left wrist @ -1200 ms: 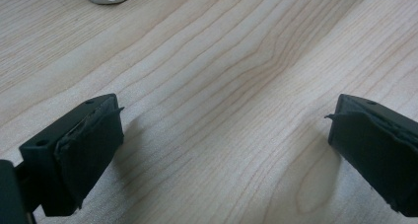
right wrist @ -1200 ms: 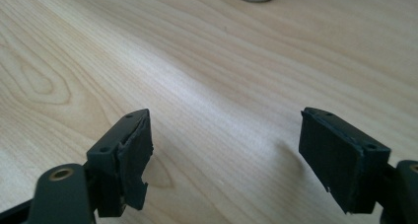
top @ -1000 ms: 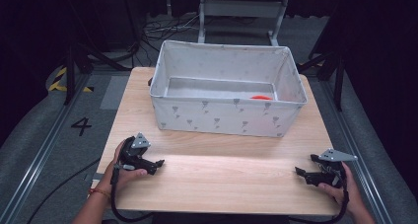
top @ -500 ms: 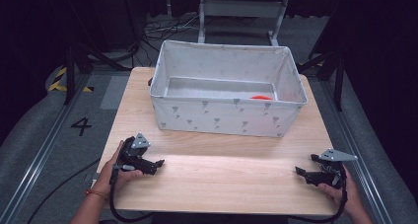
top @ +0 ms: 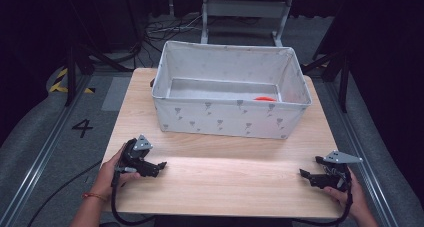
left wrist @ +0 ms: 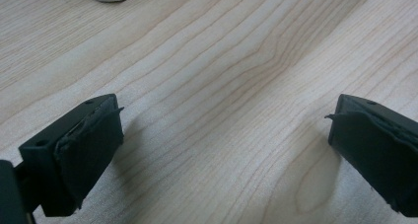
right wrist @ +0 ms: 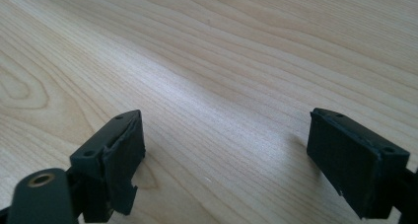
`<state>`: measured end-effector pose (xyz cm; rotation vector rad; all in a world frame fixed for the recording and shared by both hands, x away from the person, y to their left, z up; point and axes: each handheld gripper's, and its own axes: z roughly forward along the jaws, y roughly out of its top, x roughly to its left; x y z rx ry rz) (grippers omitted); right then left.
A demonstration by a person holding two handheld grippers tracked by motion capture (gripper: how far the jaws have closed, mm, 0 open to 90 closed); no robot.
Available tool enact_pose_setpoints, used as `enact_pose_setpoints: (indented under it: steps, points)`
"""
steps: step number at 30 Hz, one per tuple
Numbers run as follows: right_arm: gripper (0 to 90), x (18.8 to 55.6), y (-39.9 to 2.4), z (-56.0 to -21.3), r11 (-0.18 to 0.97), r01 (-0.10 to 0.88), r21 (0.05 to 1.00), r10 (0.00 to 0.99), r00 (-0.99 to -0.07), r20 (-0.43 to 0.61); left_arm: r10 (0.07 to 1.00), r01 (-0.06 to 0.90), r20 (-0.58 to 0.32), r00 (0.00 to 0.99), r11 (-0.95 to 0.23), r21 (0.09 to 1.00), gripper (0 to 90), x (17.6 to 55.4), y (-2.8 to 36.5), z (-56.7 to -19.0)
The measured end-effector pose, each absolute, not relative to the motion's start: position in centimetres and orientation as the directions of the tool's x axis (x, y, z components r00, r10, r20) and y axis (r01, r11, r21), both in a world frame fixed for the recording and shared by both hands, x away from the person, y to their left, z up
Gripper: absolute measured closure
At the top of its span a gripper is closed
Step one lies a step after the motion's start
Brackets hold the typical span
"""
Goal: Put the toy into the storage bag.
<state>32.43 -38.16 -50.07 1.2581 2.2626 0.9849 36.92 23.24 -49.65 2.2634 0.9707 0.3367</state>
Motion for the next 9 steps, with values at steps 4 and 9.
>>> enact_pose_setpoints:
  steps: [4, 9]
  points:
    - [14.9, 32.43, -38.16, -50.07, 0.357, 0.588, 0.726, 0.846, -0.533, 0.015, 0.72, 0.555, -0.017, 0.694, -0.519, 0.65, 0.5, 36.92, 23.23, -49.65]
    - [14.9, 32.43, -38.16, -50.07, 0.357, 0.588, 0.726, 0.846, -0.533, 0.016, 0.725, 0.559, -0.018, 0.689, -0.515, 0.649, 0.3, 36.89, 23.22, -49.65]
